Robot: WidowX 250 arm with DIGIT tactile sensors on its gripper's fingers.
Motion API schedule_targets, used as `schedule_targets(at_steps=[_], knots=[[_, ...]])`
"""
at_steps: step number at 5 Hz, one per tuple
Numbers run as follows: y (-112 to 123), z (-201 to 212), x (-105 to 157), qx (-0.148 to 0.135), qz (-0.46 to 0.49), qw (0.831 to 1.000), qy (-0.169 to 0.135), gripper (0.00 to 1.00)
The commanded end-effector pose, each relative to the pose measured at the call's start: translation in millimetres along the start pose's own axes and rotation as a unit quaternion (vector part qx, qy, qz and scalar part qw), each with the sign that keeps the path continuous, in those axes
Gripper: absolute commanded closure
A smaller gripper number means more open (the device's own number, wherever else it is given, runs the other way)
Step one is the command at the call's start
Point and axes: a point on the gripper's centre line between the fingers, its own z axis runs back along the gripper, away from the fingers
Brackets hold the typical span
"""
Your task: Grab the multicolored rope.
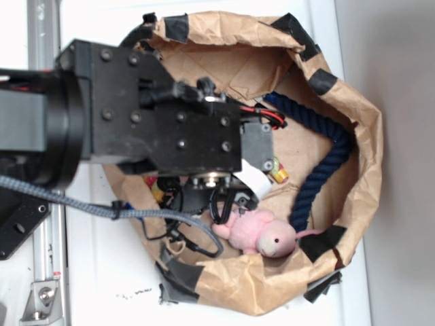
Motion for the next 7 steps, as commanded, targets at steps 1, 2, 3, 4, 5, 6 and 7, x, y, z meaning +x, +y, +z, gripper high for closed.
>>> schedule_targets(at_steps=[1, 2, 3, 4, 5, 6, 7], knots=[[38, -21, 22, 0.01, 0.032, 0.999, 0.014, 0.0], [47, -30, 27, 0.002, 0.032, 0.999, 0.016, 0.0], [39, -51, 30, -0.012, 0.017, 0.999, 0.038, 0.0], [24, -76, 38, -0.023, 0.013, 0.995, 0.093, 0.0], [28, -80, 37, -0.027, 0.045, 0.994, 0.099, 1.0], [28, -79, 34, -0.025, 0.047, 0.994, 0.096, 1.0], [28, -79, 34, -0.022, 0.039, 0.994, 0.098, 1.0]])
